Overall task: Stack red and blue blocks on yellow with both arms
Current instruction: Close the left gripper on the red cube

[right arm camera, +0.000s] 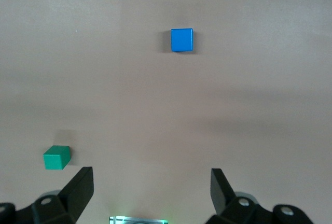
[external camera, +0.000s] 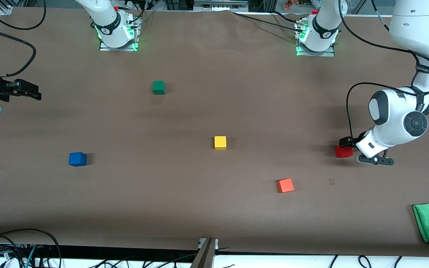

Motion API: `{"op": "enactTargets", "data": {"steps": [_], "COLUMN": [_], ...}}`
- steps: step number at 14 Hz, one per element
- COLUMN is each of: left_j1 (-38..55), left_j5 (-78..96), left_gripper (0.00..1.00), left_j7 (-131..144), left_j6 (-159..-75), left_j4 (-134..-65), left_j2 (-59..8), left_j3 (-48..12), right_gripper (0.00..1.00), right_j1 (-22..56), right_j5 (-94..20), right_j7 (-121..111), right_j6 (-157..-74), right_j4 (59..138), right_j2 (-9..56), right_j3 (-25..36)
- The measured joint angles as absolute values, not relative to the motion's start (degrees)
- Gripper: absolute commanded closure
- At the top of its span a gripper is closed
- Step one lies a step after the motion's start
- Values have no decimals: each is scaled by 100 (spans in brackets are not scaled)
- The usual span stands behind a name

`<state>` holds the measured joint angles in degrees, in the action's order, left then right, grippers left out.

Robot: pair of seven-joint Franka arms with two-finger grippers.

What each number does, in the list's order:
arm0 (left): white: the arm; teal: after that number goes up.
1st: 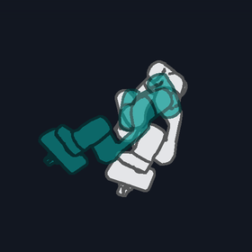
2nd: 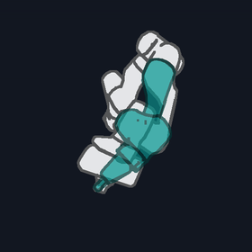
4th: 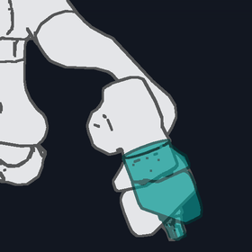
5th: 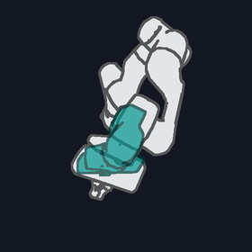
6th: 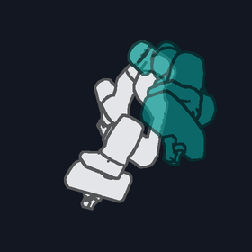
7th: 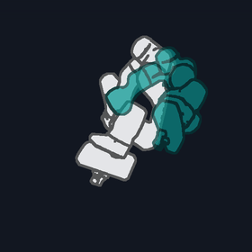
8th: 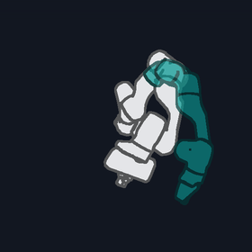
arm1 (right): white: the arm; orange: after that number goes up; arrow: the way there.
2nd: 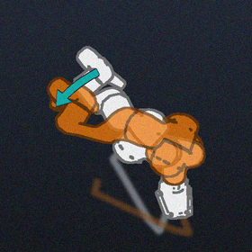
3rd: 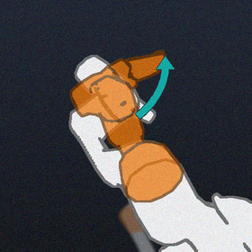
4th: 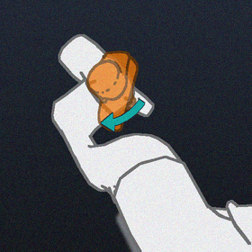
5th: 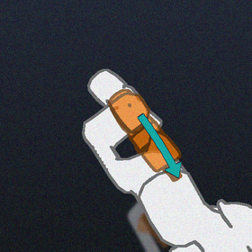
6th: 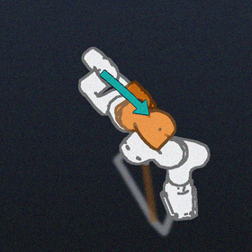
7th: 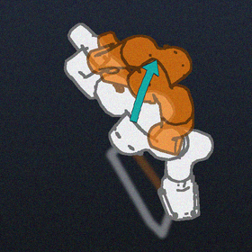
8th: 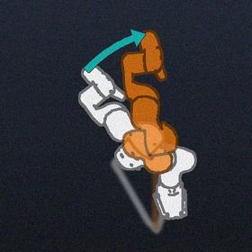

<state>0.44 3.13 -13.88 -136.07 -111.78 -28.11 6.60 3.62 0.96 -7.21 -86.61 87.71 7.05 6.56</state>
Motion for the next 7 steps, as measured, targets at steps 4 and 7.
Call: {"op": "enactTargets", "data": {"steps": [4, 7], "left_j1": [55, 61], "left_j5": [313, 313], "left_gripper": [0, 0], "left_j7": [-1382, -1378], "left_j6": [-14027, -14095], "left_j4": [-11174, -11157], "left_j2": [-3045, -3100], "left_j3": [645, 638], "right_gripper": [0, 0], "right_j1": [362, 362], "right_j5": [96, 96], "right_j7": [-721, -721], "right_j6": [-8661, -8662], "right_j4": [8771, 8771], "right_j2": [705, 705], "right_j3": [656, 656]}}
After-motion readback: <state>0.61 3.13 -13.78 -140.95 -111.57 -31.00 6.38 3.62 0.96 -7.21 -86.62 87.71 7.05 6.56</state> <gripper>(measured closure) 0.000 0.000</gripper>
